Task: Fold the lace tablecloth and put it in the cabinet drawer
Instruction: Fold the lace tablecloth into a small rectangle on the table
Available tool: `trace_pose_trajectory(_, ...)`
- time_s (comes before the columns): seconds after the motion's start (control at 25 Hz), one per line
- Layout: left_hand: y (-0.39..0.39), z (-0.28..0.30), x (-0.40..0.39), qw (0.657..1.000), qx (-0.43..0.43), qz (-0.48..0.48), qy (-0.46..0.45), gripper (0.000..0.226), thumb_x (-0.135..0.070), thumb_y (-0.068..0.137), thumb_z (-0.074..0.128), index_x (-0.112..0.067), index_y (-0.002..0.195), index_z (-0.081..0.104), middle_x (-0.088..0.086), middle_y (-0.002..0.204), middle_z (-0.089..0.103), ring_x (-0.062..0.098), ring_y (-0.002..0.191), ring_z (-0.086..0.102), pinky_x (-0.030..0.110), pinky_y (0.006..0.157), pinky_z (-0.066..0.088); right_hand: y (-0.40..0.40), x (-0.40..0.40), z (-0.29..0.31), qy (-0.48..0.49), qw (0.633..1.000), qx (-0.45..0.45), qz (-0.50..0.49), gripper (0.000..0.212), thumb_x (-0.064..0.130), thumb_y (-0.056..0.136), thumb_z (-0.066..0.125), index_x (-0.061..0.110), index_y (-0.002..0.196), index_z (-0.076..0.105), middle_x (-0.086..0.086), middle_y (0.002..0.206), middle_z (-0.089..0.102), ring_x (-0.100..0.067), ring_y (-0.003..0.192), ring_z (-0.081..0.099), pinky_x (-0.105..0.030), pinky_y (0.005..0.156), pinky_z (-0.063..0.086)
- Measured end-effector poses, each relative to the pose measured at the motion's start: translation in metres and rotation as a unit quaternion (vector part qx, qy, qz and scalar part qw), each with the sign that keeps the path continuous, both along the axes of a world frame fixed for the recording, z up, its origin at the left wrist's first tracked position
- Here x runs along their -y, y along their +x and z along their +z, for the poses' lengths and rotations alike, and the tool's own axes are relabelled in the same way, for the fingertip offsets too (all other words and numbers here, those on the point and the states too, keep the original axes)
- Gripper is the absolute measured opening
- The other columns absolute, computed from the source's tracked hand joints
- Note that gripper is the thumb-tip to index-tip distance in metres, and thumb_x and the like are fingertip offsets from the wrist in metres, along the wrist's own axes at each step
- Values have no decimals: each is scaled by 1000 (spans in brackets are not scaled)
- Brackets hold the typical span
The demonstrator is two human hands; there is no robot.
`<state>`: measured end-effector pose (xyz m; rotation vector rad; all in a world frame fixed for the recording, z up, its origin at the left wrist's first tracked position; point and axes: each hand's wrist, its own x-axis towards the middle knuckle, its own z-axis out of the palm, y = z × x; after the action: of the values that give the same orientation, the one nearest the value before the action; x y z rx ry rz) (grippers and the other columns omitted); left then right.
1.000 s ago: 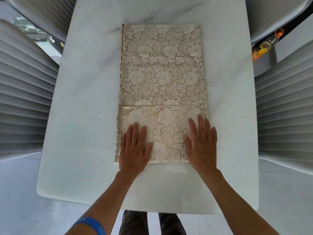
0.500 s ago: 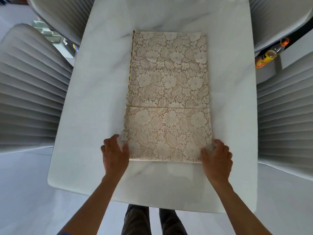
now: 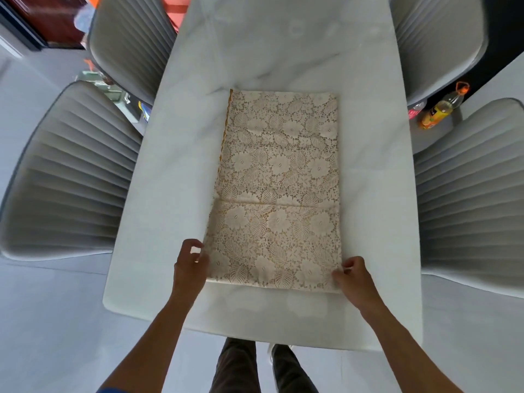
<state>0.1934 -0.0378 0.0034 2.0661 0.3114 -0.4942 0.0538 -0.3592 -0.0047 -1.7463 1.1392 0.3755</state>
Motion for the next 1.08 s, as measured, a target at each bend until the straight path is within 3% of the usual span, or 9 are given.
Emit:
trace_pose_trajectory(0.2, 10, 40, -12, 986, -153, 36, -59, 30, 3, 81, 55, -12, 71, 78, 5, 81, 72, 19, 72, 62, 27, 64, 49, -13, 12, 44, 91, 990, 82, -73, 17, 0, 79, 61, 16, 79, 67, -14, 67, 57, -19, 50, 47, -25, 44, 38)
trace_pose_trajectory(0.44, 115, 92, 7, 955, -243, 23, -168, 28, -7, 86, 43, 3, 79, 68, 12, 66, 58, 16, 47, 47, 18, 37, 38, 70, 69, 99, 284, 941, 143, -114, 36, 17, 80, 36, 11, 94, 69, -14, 102, 76, -31, 80, 74, -36, 62, 41)
trace_pose_trajectory(0.52, 158, 93, 29, 953, -253, 35, -164, 27, -19, 88, 41, -6, 70, 55, 9, 58, 53, 14, 42, 41, 16, 36, 31, 114, 85, 98, 261, 949, 137, -111, 22, 17, 81, 42, 16, 92, 61, -6, 101, 77, -24, 72, 73, -34, 62, 41)
trace_pose_trajectory(0.6, 195, 77, 48, 959, -236, 46, -152, 38, -40, 93, 43, -10, 72, 54, 2, 56, 47, 12, 45, 33, 18, 38, 25, 157, 98, 81, 182, 970, 107, -124, 13, 30, 87, 55, 20, 85, 63, -2, 79, 75, -18, 53, 60, -29, 56, 40)
trace_pose_trajectory(0.72, 218, 37, 70, 979, -187, 17, -80, 66, -67, 90, 41, -8, 112, 62, 6, 91, 59, 18, 75, 51, 28, 63, 39, 191, 101, 40, -29, 999, 3, -12, 28, 46, 83, 69, 19, 88, 66, 1, 74, 62, -15, 64, 55, -29, 63, 42)
trace_pose_trajectory(0.8, 209, 10, 76, 983, -177, -27, -40, 63, -58, 88, 57, -11, 131, 53, 10, 125, 58, 26, 108, 56, 34, 81, 44, 189, 87, 12, -12, 1000, -16, 13, 35, 37, 80, 76, 15, 102, 62, -1, 88, 64, -14, 76, 59, -28, 65, 44)
trace_pose_trajectory(0.84, 201, 0, 76, 986, -163, -34, -24, 61, -46, 86, 68, -12, 134, 50, 7, 127, 58, 24, 107, 58, 31, 80, 45, 182, 81, 3, -18, 1000, -12, -7, 39, 33, 78, 78, 13, 107, 61, -3, 94, 65, -17, 81, 61, -29, 66, 46)
trace_pose_trajectory(0.96, 188, -17, 65, 993, -110, -2, 39, 45, -19, 79, 76, -14, 120, 62, -3, 101, 66, 3, 75, 59, 20, 64, 41, 170, 76, -8, -101, 994, 8, -33, 37, 27, 74, 78, 14, 106, 65, -2, 98, 68, -23, 92, 65, -38, 84, 53)
trace_pose_trajectory(1.08, 178, -21, 60, 999, -6, -31, 17, 11, -17, 82, 72, -24, 90, 67, -4, 87, 68, 8, 73, 61, 23, 70, 46, 166, 72, -9, -76, 996, 23, -50, 25, 24, 74, 76, 16, 94, 65, 2, 85, 69, -17, 79, 66, -35, 78, 54)
